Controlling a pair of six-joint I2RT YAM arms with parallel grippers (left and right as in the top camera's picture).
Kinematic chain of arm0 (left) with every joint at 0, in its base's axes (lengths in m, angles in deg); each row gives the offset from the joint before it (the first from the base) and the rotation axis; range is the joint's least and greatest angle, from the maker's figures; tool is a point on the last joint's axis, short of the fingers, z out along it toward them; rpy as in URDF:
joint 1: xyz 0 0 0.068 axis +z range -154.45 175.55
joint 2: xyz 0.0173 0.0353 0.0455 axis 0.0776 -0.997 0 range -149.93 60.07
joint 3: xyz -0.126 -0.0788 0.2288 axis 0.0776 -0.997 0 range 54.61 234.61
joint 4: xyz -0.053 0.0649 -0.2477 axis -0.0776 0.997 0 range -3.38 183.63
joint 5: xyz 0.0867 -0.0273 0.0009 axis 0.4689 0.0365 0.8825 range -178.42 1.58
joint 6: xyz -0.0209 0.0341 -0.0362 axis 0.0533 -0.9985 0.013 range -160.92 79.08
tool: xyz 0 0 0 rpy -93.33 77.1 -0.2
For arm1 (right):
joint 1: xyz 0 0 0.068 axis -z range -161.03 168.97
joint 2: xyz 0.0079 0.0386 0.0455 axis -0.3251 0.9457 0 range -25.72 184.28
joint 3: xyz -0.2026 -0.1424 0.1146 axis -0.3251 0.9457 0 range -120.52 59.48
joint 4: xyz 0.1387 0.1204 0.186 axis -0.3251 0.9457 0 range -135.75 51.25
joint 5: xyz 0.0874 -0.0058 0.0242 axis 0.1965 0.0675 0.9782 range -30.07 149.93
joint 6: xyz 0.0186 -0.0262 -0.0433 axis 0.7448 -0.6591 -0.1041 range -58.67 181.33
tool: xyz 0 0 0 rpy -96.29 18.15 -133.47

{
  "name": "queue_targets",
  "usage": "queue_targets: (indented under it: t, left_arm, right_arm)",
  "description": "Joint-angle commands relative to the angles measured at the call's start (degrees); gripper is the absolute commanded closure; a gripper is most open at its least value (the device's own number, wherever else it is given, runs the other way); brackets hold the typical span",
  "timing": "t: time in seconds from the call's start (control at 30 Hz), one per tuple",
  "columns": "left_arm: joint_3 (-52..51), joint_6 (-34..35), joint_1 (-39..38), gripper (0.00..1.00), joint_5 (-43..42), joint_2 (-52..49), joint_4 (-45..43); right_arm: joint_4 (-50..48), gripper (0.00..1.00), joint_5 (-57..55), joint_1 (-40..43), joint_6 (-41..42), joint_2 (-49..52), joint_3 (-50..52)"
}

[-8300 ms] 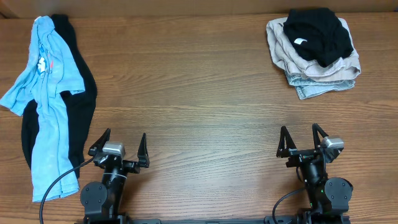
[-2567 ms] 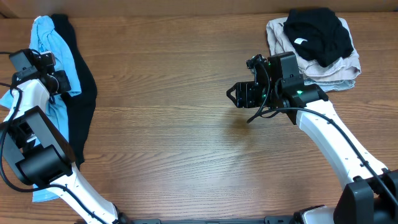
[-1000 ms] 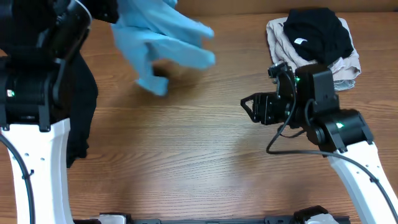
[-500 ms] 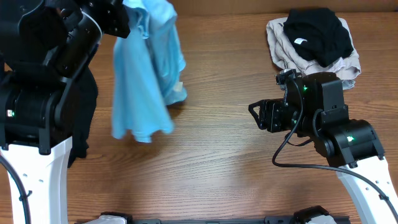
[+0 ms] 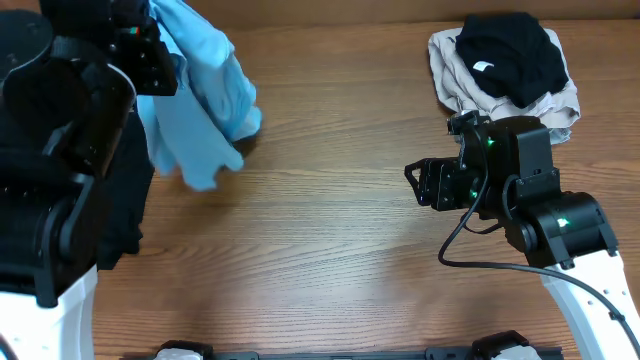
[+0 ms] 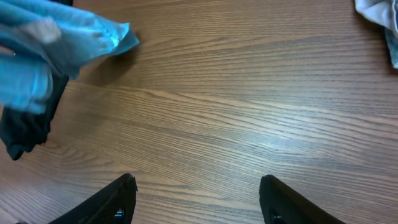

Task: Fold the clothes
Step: 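Lift the blue T-shirt with the left gripper and carry it rightward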

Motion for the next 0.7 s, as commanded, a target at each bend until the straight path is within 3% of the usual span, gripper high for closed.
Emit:
queue_targets:
  t: [0.0, 0.2, 0.47, 0.67]
  left_arm:
    - [1.18, -1.11, -0.61, 0.96, -6.21, -4.22, -0.42]
    - [1.18, -1.11, -5.7, 0.96, -13.86, -11.93, -0.72]
    - [1.2, -4.24, -18.67, 0.96, -13.88, -17.86, -1.6]
    - [1.29, -4.07, -21.44, 0.96, -13.64, -16.04, 4.22]
  right_arm:
    - [0.04, 0.33, -1.05, 0.74, 0.7, 0.39, -1.4]
    - [0.09, 0.33, -1.44, 4.63, 1.62, 0.5, -1.4]
    - [0.11, 0.33, -1.44, 8.55, 1.62, 0.5, -1.4]
    - [0.0, 0.33, -1.44, 9.35, 1.75, 0.5, -1.4]
